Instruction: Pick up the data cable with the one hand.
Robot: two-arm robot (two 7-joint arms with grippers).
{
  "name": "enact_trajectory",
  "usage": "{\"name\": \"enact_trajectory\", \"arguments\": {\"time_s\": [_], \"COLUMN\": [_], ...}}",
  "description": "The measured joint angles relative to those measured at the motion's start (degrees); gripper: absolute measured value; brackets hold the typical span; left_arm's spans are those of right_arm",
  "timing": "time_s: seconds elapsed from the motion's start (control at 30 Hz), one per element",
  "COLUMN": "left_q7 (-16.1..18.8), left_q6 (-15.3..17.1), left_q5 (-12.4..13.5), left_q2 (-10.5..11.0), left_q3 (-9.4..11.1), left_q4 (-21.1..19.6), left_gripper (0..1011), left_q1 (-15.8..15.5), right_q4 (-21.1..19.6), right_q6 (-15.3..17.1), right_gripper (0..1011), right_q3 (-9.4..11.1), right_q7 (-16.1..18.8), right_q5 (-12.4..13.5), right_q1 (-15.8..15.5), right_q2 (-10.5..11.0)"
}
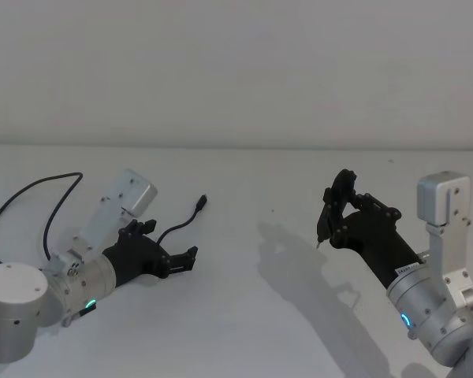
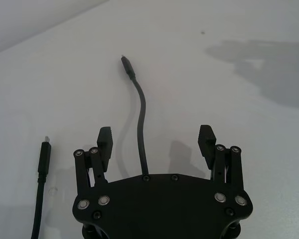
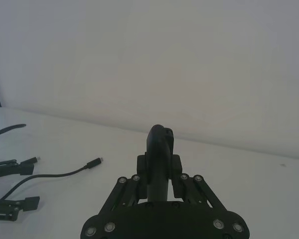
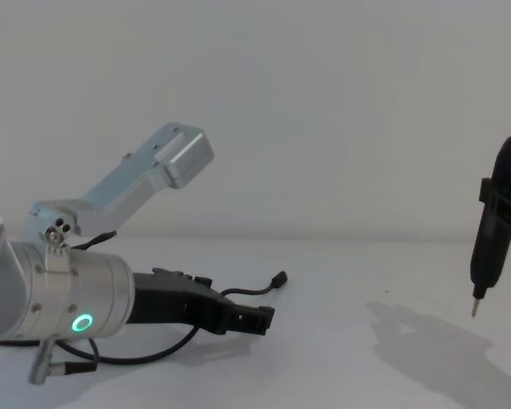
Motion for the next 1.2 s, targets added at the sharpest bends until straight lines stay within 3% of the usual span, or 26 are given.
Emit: {"name": "enact_trajectory", "arguments": {"time_s": [1.2], "left_q7": [0.52], "left_q6": [-0.15], "left_q5": [0.46], "left_q2": [-3.30], "left_q3": [-1.89], "left_q4": [3.94], "left_gripper": [978], "left_q1": [-0.53], "right_q4": [0.00], "right_q6": [0.00], "right_gripper": [274], "right_q3": [0.00], "right_q7": [0.00], "right_q5": [0.00], "right_q1": [0.00], "right_q2": [0.00]}}
